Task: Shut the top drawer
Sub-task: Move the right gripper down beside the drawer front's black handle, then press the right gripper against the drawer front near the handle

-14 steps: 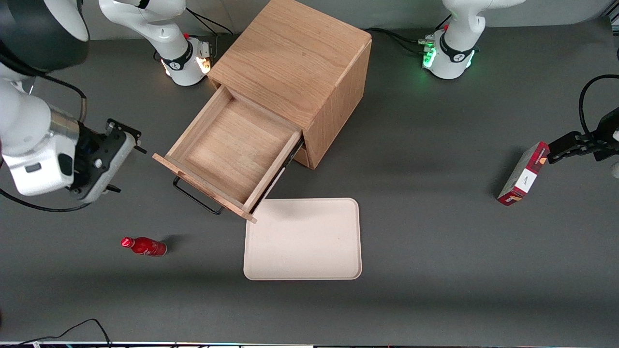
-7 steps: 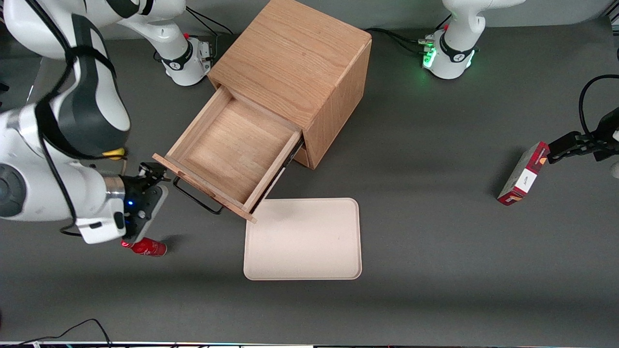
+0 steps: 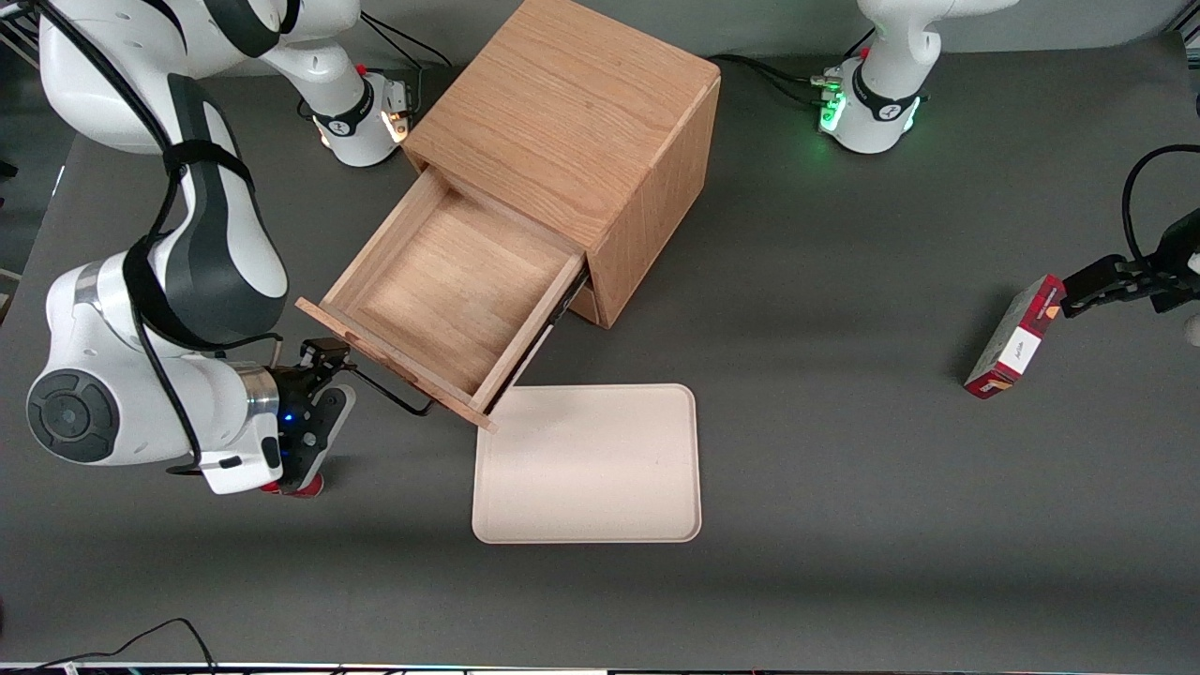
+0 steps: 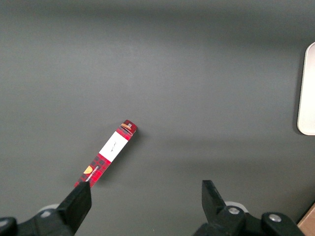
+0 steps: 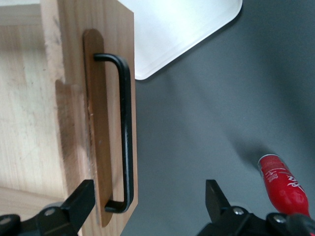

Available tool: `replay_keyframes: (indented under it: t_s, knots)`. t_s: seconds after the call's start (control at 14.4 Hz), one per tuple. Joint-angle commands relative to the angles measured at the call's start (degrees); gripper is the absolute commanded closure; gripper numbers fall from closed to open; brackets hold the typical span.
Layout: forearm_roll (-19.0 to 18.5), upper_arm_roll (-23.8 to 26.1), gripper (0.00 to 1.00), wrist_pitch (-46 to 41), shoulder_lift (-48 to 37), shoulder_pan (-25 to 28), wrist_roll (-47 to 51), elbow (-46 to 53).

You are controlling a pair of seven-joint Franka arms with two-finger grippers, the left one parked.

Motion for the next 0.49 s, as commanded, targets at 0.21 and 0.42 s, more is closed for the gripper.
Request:
replay_keyframes:
  t_s: [0.21, 0.42]
  knots:
    - [2.37, 0.15, 0.00, 3.10, 2.07, -0.12, 3.57, -0.10]
    - [5.07, -0.03, 0.00, 5.04, 2.07, -0.73, 3.57, -2.64]
